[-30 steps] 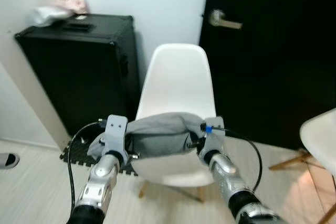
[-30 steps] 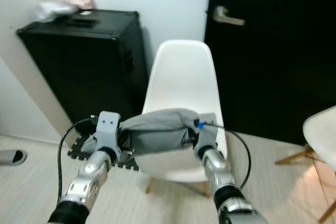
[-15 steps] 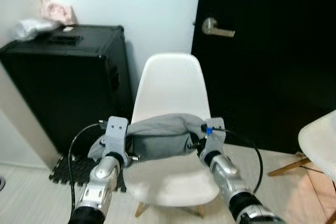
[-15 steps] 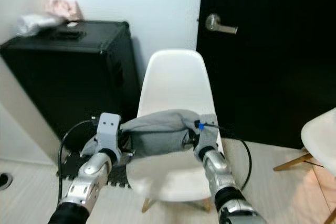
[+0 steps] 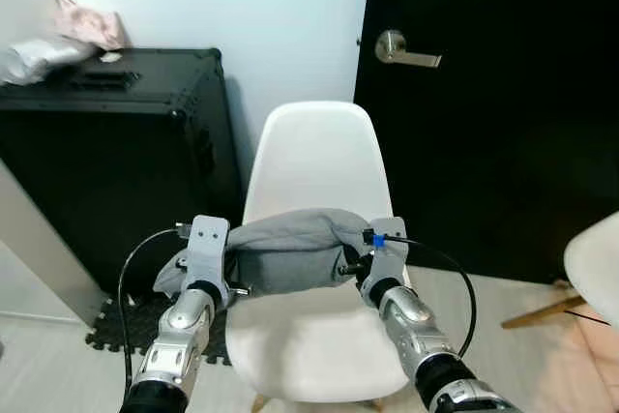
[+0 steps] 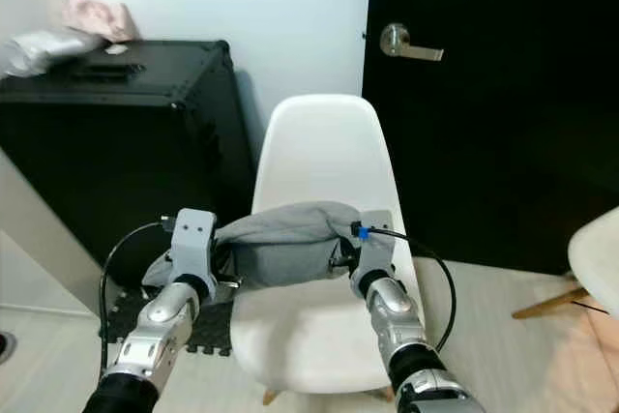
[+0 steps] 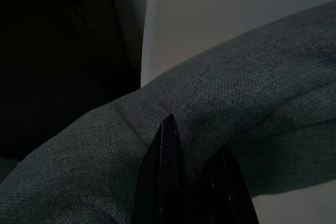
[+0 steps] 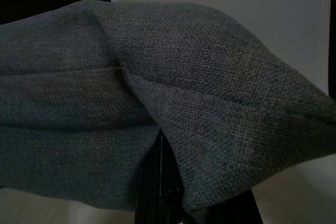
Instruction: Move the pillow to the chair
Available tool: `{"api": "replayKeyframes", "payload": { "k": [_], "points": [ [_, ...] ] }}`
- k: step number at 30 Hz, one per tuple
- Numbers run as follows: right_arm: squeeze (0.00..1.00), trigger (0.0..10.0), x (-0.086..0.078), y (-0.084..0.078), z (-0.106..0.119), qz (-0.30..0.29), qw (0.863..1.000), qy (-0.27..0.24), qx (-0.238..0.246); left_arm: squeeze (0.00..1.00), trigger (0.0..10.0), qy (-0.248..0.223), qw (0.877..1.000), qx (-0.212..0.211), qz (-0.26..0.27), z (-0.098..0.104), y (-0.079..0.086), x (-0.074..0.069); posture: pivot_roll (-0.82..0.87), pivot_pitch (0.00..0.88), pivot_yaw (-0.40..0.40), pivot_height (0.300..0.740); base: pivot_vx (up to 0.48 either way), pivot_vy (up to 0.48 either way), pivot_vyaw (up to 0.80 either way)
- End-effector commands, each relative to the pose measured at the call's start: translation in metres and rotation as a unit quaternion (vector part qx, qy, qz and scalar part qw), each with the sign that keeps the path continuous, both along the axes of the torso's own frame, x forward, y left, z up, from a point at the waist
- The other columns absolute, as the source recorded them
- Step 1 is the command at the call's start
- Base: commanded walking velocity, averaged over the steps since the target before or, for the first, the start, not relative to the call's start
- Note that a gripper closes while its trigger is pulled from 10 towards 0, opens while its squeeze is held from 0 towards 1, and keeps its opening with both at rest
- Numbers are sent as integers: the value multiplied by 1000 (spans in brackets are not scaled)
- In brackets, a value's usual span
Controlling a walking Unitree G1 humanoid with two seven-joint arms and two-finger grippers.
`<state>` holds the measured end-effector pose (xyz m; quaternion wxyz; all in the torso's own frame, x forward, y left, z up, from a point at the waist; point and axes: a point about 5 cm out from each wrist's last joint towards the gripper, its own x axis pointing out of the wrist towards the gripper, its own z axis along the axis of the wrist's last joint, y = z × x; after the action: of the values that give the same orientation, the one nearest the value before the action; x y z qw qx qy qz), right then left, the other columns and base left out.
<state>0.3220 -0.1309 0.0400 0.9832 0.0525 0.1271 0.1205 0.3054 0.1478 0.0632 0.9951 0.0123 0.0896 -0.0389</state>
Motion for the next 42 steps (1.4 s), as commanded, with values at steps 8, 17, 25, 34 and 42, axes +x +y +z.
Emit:
{"api": "replayKeyframes", "payload": {
  "k": [8, 17, 25, 34, 42],
  "points": [
    [0, 10000, -2, -3, -3, -9, 1000, 10, 3, 0, 10000, -21, 1000, 9, 17, 8, 8, 3, 80, 30, 9, 740, 0, 0, 0],
    [0, 10000, 0, -2, -3, -10, 1000, 15, 3, 0, 10000, -13, 995, 96, -27, 0, 4, 3, 82, 29, -4, 740, 0, 0, 0],
    [0, 10000, 5, -4, 3, -31, 999, 9, 31, 0, 10000, -41, 983, 174, -51, 12, -1, 13, 81, 37, -1, 705, 0, 0, 0],
    [0, 10000, 7, 2, 6, -28, 999, 5, 34, 0, 10000, -41, 976, 209, -49, 12, 2, 18, 82, 41, -2, 660, 0, 0, 0],
    [0, 10000, 9, 2, 7, -30, 999, 3, 34, 0, 10000, -44, 975, 215, -46, 15, 5, 21, 84, 43, -3, 625, 0, 0, 0]
  ]
}}
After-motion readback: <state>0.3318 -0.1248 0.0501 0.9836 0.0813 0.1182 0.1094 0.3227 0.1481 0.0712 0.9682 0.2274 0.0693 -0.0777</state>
